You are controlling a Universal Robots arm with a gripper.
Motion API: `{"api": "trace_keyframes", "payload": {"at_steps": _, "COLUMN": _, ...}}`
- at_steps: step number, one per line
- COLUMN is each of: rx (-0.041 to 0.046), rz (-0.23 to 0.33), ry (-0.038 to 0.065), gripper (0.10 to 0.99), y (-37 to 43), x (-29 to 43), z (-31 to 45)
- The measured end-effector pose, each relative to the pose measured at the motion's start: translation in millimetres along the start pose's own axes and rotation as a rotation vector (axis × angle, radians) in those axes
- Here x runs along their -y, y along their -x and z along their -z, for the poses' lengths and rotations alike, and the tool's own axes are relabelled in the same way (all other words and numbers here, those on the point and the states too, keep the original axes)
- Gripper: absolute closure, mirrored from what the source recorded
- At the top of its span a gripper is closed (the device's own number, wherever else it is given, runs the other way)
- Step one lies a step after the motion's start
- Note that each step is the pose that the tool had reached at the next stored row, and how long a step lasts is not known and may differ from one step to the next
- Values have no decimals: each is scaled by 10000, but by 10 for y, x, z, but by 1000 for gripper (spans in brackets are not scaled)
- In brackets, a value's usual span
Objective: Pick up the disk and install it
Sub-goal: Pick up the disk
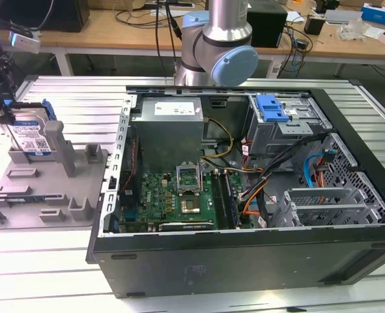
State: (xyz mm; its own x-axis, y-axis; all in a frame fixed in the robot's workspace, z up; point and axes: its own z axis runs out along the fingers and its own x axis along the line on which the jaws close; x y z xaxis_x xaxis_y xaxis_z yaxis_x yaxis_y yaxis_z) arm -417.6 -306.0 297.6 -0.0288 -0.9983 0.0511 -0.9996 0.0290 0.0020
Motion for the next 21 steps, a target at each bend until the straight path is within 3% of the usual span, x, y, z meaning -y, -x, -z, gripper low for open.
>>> {"api": "trace_keyframes", "payload": {"at_steps": 21, "rx": -1, "rz": -1, "ry": 2, "gripper": 718, "y": -38, "x": -8, "z": -11}}
